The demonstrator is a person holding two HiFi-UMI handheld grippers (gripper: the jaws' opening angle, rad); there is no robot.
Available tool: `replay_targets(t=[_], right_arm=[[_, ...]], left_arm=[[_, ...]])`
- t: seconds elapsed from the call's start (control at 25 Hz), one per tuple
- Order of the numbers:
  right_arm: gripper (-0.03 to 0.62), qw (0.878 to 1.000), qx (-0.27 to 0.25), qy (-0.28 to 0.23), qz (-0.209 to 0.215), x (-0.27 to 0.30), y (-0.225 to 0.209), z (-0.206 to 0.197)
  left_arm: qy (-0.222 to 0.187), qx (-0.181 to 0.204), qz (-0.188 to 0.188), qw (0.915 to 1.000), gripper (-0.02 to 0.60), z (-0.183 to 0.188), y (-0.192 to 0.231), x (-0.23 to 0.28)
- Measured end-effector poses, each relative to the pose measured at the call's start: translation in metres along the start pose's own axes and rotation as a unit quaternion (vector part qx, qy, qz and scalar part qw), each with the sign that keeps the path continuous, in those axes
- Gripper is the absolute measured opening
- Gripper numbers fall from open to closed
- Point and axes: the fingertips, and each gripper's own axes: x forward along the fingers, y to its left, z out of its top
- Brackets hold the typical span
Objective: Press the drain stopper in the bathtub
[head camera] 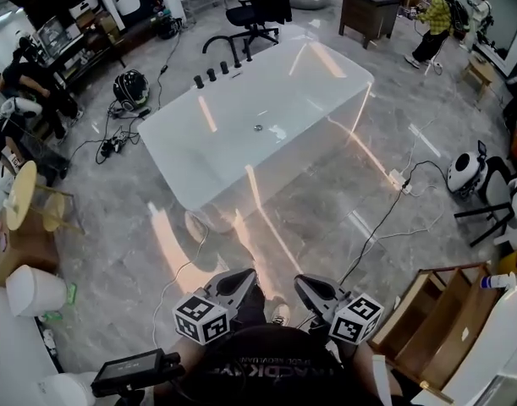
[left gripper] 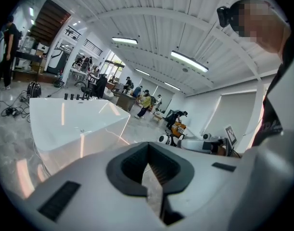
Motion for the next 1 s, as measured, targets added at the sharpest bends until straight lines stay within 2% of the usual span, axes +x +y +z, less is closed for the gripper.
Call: replay_targets(t=[0.2, 0.44, 0.6, 0.84, 1.0], right_arm=[[0.015, 1.000, 0.000, -0.008, -0.027, 0.013, -0.026, 0.024], [0.015, 0.998, -0.008, -0.025, -0.062, 0.051, -0.060, 0.076], [0.015, 0.997, -0.013, -0.033, -0.071, 0.087, -0.079, 0.104], [0.015, 0.997, -0.025, -0.029, -0.072, 0.140, -0.092, 0.131], [0.015, 0.996, -0.033, -0.021, -0.075, 0.145, -0.100, 0.147]], left_arm=[[0.004, -0.014, -0.019, 0.9997, 0.008, 0.018, 0.024, 0.029], [0.003, -0.009, -0.050, 0.9987, 0.008, 0.072, 0.069, 0.077], [0.009, 0.001, -0.068, 0.9976, 0.008, 0.103, 0.098, 0.100], [0.015, -0.009, -0.064, 0.9978, 0.008, 0.130, 0.143, 0.113], [0.017, -0.020, -0.069, 0.9973, 0.008, 0.138, 0.149, 0.127]])
